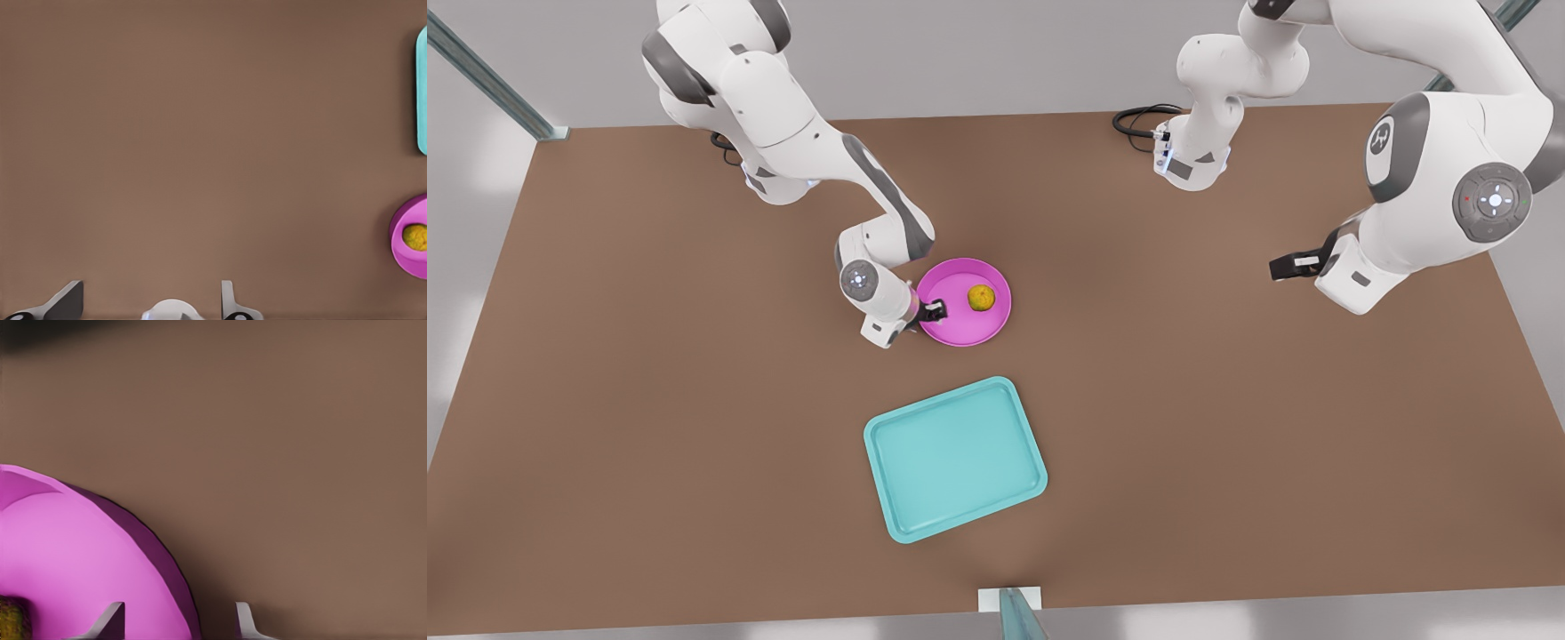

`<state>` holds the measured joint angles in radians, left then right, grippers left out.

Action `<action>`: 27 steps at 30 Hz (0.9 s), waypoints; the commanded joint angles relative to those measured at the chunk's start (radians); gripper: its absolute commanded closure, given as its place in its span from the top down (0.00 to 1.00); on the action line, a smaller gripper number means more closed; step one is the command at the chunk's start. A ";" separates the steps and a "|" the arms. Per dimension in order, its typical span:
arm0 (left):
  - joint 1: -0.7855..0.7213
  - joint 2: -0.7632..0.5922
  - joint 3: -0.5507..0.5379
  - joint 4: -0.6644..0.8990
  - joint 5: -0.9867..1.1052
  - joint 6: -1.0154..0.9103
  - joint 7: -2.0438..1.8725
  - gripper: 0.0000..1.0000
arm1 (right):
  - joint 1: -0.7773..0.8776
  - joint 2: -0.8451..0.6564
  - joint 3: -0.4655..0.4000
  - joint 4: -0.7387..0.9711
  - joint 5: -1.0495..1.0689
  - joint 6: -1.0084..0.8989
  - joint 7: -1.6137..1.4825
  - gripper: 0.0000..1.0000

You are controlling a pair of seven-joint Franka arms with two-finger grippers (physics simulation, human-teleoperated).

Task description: Place the orange on the plate with the left arm and the plate on the tray with the right arm

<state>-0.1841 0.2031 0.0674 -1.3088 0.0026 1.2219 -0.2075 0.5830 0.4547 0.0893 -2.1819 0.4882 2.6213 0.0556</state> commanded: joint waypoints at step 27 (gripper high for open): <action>-0.003 0.001 -0.001 -0.004 0.000 -0.002 0.036 1.00 | -0.055 -0.068 -0.003 0.131 -0.008 -0.124 -0.017 0.21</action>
<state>-0.1873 0.2052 0.0658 -1.3132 0.0026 1.2203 -0.1797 0.5328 0.3896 0.0860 -2.0610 0.4885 2.5070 0.0206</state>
